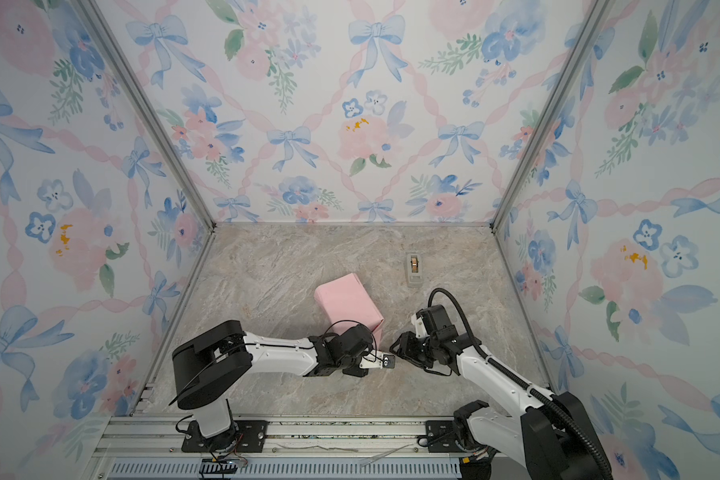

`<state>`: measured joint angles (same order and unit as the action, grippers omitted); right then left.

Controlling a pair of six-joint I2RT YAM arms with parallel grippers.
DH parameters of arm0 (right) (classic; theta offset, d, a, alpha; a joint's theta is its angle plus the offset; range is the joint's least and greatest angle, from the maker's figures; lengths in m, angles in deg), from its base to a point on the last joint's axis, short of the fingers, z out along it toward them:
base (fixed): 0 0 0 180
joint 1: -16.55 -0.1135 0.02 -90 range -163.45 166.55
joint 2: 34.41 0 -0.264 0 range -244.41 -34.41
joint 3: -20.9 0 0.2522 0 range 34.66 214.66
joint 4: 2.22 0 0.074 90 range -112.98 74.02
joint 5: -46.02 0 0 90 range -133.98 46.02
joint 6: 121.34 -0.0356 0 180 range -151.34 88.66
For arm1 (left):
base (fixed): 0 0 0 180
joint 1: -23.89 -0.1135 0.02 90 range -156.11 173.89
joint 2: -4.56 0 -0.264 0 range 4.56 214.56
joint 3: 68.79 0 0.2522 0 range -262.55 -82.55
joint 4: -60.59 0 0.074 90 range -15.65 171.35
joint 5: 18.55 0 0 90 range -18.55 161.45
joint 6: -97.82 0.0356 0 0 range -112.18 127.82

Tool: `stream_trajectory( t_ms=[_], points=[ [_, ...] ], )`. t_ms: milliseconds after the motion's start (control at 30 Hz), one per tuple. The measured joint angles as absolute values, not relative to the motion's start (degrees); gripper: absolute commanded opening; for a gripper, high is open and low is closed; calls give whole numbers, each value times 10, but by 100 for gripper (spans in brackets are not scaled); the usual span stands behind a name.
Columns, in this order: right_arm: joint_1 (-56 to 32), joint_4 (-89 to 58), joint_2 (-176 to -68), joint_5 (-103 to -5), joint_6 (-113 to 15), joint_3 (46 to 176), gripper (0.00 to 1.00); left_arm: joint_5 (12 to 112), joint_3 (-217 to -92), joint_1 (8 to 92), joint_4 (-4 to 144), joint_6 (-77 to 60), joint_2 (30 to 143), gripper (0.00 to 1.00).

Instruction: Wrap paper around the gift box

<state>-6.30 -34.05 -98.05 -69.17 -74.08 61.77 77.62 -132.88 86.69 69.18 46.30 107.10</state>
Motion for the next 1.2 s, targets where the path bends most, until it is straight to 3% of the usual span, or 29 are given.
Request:
stream_trajectory(
  t_ms=[667,1200],
  points=[
    [-60,-239,-1010,-746,-788,587,55,709,-1293,836,672,422,1020,0],
    [-100,-120,-1098,-768,-859,581,47,690,-1272,826,633,410,1007,0]
  ],
)
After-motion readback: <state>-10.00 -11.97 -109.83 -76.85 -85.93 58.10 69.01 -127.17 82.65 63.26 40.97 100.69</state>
